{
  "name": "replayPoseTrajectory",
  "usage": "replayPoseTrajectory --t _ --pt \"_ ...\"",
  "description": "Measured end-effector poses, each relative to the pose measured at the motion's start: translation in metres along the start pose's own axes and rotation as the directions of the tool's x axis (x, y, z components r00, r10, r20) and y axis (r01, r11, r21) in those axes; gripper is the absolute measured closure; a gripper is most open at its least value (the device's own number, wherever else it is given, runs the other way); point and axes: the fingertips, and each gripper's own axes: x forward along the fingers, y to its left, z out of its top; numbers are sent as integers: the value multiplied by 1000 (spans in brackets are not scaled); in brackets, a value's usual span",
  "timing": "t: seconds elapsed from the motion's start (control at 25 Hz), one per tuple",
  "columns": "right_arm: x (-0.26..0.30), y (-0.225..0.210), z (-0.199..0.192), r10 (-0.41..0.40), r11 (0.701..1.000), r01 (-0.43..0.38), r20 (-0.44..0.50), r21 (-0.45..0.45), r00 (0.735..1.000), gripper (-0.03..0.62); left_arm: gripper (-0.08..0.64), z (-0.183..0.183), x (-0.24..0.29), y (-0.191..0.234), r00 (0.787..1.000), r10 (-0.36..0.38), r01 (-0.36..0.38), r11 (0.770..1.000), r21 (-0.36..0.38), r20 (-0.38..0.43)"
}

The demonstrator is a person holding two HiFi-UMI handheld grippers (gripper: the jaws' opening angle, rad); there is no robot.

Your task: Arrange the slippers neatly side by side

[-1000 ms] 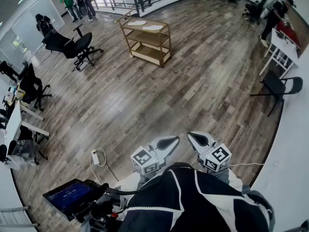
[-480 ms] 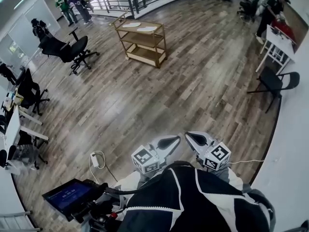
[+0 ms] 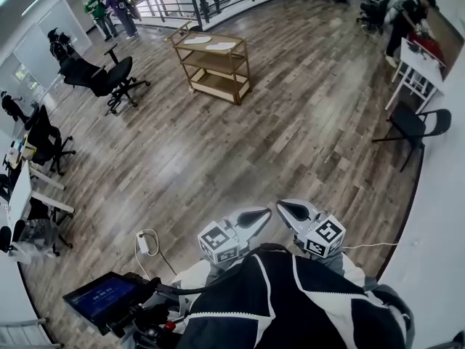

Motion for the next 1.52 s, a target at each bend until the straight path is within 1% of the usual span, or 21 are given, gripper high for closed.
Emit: replayPoseTrajectory --t 0.24,0.48,0.68,0.92,1.12,1.36,1.52 --pt "4 -3 -3 27 1000 -27 7 11 1000 588 540 0 1 3 1000 23 -23 1000 11 -4" --pt "20 -2 -10 67 997 -66 -11 33 998 588 540 0 -7 18 998 66 -66 998 -7 -3" --pt "42 -5 -14 81 996 -81 -14 32 997 588 540 0 -14 38 998 66 -66 998 -6 4" --pt "83 -23 -10 51 998 -51 -25 28 998 588 540 11 -18 83 999 29 -29 1000 -6 14" --pt "130 -39 3 0 1000 0 -11 16 1000 588 540 31 -32 133 1000 -10 10 1000 6 16" --pt "208 -52 20 -59 998 59 19 17 998 588 540 53 -65 202 999 -41 41 999 15 -2" --pt "259 -59 26 -86 996 86 24 15 996 588 540 60 -95 243 999 -39 39 999 -1 5"
